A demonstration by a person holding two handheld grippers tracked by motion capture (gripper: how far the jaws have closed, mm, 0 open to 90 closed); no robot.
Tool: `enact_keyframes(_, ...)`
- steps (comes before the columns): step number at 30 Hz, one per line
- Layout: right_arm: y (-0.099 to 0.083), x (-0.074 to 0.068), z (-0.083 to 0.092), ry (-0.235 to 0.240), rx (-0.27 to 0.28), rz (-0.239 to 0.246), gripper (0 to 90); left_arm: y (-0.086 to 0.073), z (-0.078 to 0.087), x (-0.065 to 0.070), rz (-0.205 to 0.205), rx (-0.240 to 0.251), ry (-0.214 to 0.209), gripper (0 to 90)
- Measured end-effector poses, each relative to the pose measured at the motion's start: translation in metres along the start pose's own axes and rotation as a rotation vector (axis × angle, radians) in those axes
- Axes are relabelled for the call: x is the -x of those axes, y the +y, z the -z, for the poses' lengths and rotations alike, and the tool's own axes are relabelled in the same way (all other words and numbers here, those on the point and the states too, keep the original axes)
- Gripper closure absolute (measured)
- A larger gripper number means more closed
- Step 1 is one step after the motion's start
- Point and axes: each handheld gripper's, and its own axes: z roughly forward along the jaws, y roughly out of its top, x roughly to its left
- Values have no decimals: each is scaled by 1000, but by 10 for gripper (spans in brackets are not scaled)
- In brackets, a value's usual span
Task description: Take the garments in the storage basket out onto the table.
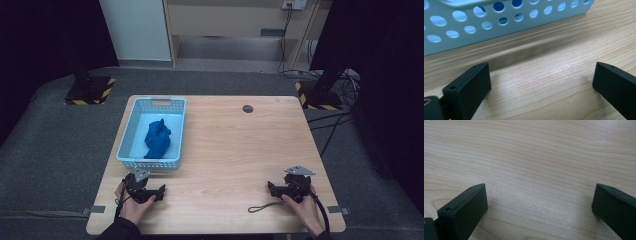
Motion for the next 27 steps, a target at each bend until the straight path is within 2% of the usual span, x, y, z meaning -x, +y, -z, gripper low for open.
enact_keyframes(4,0,0,0,0,0,0,5,2,3,-2,11,-24,-8,45)
enact_keyframes(9,0,0,0,0,0,0,5,3,8,-4,50,-39,-32,54)
enact_keyframes(27,0,0,0,0,0,0,5,11,28,-3,75,29,-63,64)
